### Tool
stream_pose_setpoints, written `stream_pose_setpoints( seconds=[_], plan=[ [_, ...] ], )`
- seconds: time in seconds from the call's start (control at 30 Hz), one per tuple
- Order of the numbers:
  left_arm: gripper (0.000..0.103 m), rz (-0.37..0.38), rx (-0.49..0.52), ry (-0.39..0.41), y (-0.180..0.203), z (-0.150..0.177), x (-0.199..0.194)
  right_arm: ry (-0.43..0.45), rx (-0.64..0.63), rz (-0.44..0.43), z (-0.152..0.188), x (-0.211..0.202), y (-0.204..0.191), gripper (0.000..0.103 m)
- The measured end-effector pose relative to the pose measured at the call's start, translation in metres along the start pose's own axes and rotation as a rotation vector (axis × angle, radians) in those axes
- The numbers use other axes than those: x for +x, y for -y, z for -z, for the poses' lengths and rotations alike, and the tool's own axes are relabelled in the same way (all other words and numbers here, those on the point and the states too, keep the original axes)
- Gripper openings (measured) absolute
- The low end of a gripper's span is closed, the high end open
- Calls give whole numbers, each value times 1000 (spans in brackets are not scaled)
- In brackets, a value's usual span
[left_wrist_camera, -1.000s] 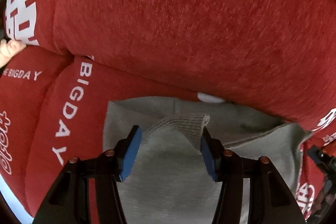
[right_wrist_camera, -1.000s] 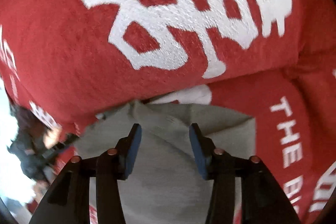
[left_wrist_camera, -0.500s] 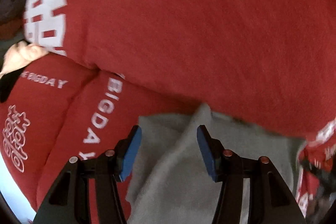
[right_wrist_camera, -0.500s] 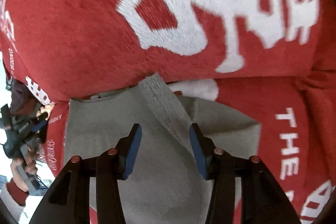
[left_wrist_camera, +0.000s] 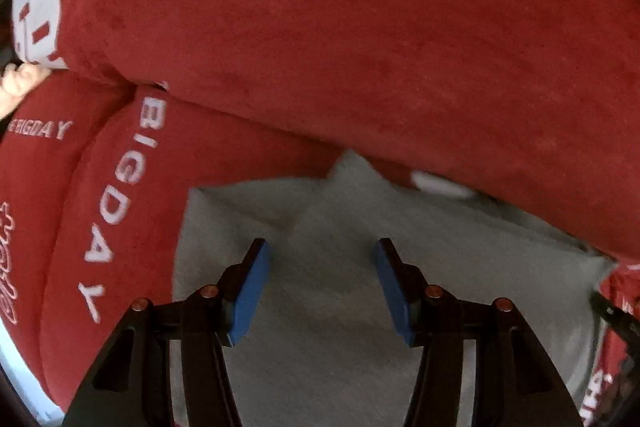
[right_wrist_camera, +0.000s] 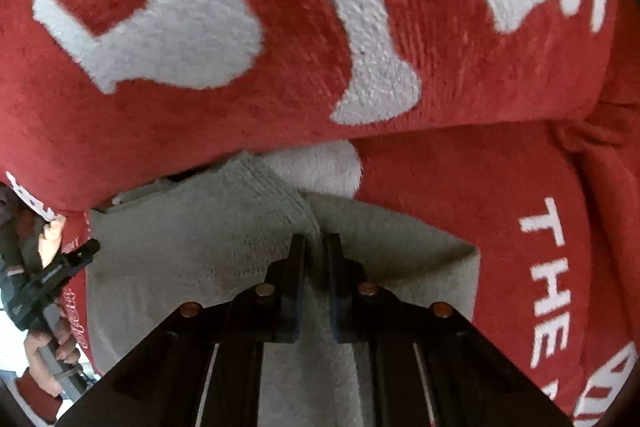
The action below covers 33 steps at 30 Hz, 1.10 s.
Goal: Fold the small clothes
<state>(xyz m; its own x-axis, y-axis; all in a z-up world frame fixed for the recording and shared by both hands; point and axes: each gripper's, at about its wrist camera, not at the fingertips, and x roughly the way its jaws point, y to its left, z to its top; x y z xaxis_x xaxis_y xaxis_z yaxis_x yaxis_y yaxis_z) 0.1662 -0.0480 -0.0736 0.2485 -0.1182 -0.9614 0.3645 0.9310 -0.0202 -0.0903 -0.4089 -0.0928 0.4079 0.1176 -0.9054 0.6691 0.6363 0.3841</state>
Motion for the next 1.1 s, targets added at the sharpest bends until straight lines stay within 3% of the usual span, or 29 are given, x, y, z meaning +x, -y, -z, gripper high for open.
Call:
stream_pose_setpoints(
  seconds=[0.07, 0.13, 0.43, 0.53, 0.63, 0.8, 0.97, 1.0, 1.07, 1.1],
  plan=[
    [56, -65, -1, 1, -8, -5, -1, 8, -39, 37, 1, -3, -5, 20],
    [56, -47, -41, -19, -22, -7, -6, 11, -34, 64, 3, -8, -4, 29],
    [56, -2, 82, -61, -35, 26, -48, 28, 47, -9, 29, -59, 19, 29],
    [56, 22, 75, -100, -34, 46, -48, 60, 41, -139, 30, -70, 13, 29],
    [56, 1, 56, -142, -34, 70, -39, 73, -4, -159, 15, -53, -10, 29],
    [56, -3, 27, -123, -33, 87, -42, 111, 4, -92, 3, -9, -31, 29],
    [56, -6, 57, -131, -34, 87, -50, 137, 89, -82, 1, 3, -19, 26],
    [56, -4, 57, -130, -36, 86, -55, 146, 73, -65, 1, -1, -21, 29],
    [56, -1, 59, -132, -41, 90, -62, 167, 31, 19, 0, -8, -26, 44],
    [56, -2, 63, -134, -44, 90, -64, 168, 36, 41, -1, -13, -23, 46]
  ],
)
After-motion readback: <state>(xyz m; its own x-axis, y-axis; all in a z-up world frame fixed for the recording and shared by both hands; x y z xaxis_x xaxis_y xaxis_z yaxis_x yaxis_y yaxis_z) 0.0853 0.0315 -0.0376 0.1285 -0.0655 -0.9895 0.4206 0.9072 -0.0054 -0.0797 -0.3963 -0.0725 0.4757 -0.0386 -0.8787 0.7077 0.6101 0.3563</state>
